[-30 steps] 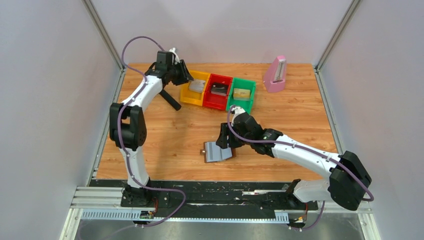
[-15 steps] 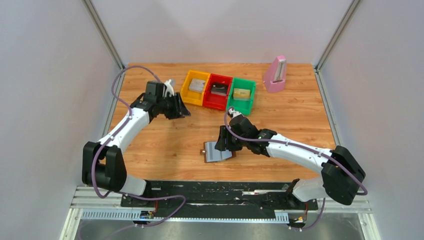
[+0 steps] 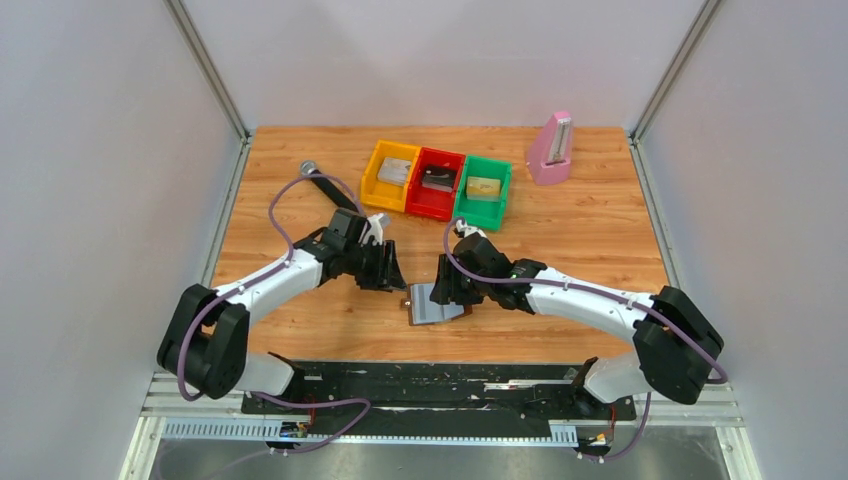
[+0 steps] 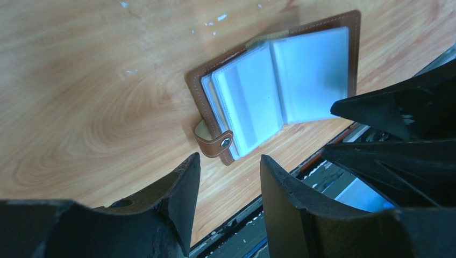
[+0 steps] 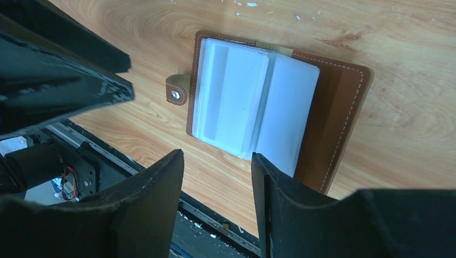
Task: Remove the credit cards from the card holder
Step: Remove the credit card from the card holder.
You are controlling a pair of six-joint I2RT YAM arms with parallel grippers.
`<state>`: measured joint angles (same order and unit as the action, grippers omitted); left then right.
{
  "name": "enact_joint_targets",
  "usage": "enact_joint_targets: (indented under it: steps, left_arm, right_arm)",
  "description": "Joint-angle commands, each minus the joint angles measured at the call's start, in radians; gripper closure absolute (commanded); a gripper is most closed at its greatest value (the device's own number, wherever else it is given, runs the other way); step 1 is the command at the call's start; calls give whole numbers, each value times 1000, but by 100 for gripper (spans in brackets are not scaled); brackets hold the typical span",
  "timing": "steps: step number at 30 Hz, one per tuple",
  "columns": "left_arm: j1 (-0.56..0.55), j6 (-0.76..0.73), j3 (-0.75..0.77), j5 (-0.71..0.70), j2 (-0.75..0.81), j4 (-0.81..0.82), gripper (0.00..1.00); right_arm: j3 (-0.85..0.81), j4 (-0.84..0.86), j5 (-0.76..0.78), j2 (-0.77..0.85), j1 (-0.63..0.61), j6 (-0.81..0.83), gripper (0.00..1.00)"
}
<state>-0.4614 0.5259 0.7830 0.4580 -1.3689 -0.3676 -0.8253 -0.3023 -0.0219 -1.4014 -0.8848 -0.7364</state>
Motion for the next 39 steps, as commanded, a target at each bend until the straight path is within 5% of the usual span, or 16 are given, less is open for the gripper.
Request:
enact_joint_targets:
  steps: [1,20,29,39]
  left_arm:
    - [-41,33,-33,-2,-44,97,46]
    - [-116,47,-66,-112,-132,132,51]
    - [-116,109,-107,6,-101,235,95]
    - [-116,134,-119,28,11,231,100]
  right_arm:
    - [1,7,21,38,-2,-14,50]
    - [12,10,20,58,-3,-14,49]
    - [-3,25,14,19,-2,-18,46]
    - [5,46,8,-60,-3,-2,37]
